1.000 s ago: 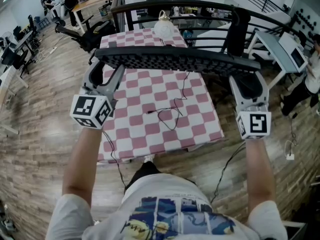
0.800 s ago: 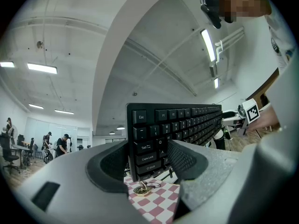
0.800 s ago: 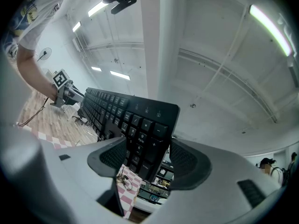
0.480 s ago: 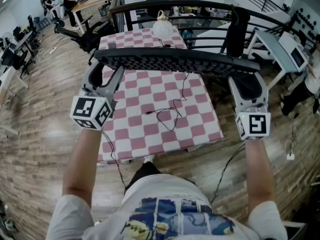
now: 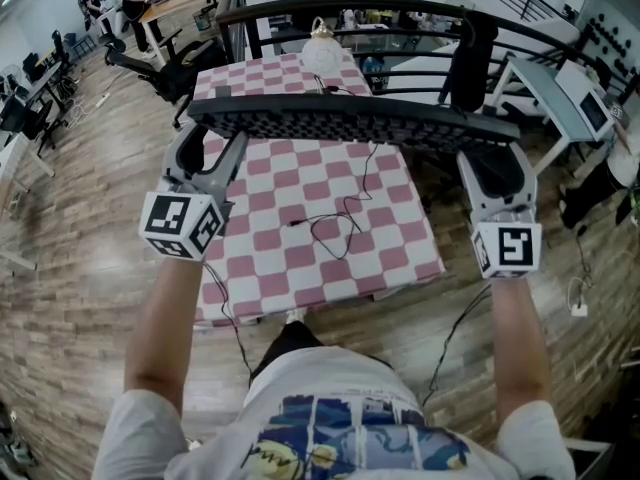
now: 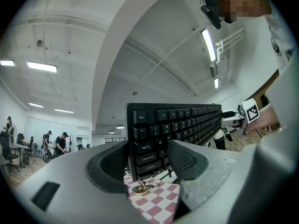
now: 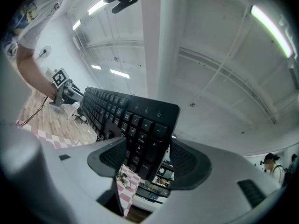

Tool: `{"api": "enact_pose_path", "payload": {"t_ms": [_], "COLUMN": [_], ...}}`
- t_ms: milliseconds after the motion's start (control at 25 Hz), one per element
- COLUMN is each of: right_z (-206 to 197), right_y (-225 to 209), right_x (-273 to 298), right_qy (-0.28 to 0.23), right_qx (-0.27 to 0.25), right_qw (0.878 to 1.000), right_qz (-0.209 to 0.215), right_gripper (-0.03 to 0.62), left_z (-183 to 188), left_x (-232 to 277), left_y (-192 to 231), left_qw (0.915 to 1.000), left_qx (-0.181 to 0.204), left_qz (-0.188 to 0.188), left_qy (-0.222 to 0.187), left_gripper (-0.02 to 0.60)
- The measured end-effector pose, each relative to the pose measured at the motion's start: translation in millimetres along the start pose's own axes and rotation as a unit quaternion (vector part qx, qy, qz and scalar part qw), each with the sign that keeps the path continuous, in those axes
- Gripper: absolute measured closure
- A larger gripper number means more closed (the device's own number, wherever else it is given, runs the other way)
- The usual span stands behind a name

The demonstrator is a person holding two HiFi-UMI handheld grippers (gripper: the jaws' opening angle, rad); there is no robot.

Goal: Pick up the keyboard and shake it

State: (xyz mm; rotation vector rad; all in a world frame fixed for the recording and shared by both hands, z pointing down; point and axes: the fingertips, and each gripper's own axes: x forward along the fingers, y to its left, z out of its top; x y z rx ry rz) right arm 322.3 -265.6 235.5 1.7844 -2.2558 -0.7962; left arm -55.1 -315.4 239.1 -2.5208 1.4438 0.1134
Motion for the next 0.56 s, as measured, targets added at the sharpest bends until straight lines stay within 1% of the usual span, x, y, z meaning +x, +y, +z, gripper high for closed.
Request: {"api": "enact_pose_path", "payload": {"t_ms": [560], "right_z": [-4.9], "right_y": [3.8], "right_x": [-1.9], "right_qy": [0.012], "right_qx": [0.002], "right_qw": [1.000], "right_qz": [-0.004], "right_gripper": [0.307], "left_z": [-4.8], "left_x": [-1.1], "left_y": [0.8], "left_qw": [1.0000], "left_qx": [-0.004], "left_qz": [-0.002], "left_qy": [0.004], "left_gripper": [0.325]}}
